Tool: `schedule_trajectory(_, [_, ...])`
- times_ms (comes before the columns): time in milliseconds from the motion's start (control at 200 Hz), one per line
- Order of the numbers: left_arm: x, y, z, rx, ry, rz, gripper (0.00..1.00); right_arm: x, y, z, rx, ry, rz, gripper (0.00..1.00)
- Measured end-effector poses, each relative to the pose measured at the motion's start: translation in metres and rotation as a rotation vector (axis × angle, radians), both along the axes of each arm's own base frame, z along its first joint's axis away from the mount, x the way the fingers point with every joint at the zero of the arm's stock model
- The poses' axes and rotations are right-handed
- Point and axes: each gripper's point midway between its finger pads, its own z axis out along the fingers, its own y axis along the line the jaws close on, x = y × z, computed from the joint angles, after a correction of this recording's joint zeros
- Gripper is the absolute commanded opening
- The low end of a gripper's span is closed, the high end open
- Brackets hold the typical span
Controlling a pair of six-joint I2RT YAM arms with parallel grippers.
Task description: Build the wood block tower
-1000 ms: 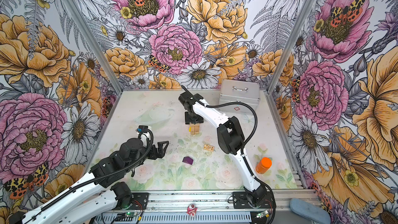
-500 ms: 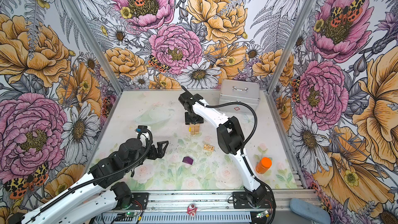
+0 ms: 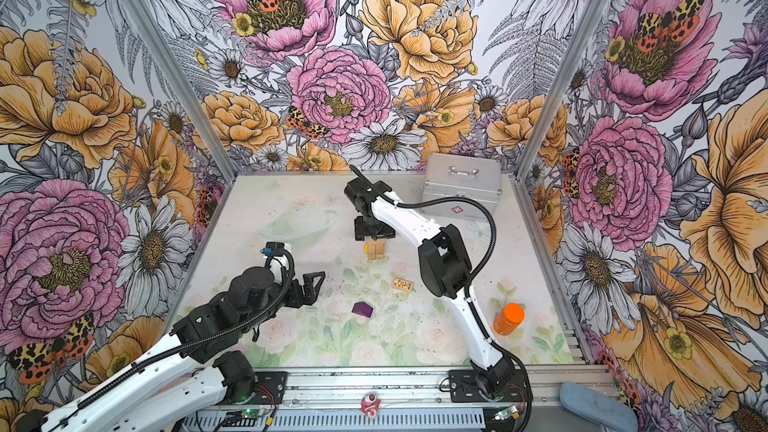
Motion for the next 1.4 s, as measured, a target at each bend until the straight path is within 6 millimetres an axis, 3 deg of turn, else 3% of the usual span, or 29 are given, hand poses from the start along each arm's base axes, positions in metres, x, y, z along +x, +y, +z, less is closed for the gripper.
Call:
schedule_trajectory(165, [0.0,0.0,0.001,-0.002,-0.002,0.0,0.99,0.001,-0.003,0.002,-0.014,-0.011,-0.003,0.8])
schedule_trajectory(265, [-0.001,0.001,0.0,0.001,0.001,0.0,0.99,0.001,-0.008,0.014,-0.025,-0.033,-0.006,0.8])
schedule_trajectory(445, [-0.005,0.004,0.01,-0.015,-0.006,-0.004,0.99,0.0,-0.021,0.075,-0.003,-0.151,-0.017,0.8])
schedule_trajectory(550, [-0.009,0.003,0.023,-0.058,-0.023,-0.007,0.99,-0.013,-0.038,0.112,0.007,-0.218,-0.029,0.81])
schedule_trajectory(675, [-0.018,-0.006,0.03,-0.099,-0.023,-0.044,0.99,-0.039,-0.064,0.129,-0.001,-0.252,-0.047,0.81])
schedule_trajectory(841, [-0.038,-0.034,0.022,-0.075,0.012,-0.129,0.99,-0.084,-0.102,0.101,-0.041,-0.21,-0.071,0.81])
schedule_trajectory(1081, [-0.07,-0.096,0.023,0.043,0.016,-0.244,0.99,-0.15,-0.169,0.048,-0.069,-0.134,-0.151,0.81])
schedule_trajectory(1256, [-0.088,-0.141,0.039,0.085,-0.026,-0.287,0.99,-0.165,-0.2,0.019,-0.052,-0.102,-0.231,0.81])
schedule_trajectory(1401, [-0.098,-0.165,0.044,0.105,-0.045,-0.307,0.99,-0.161,-0.199,0.006,-0.002,-0.096,-0.237,0.81])
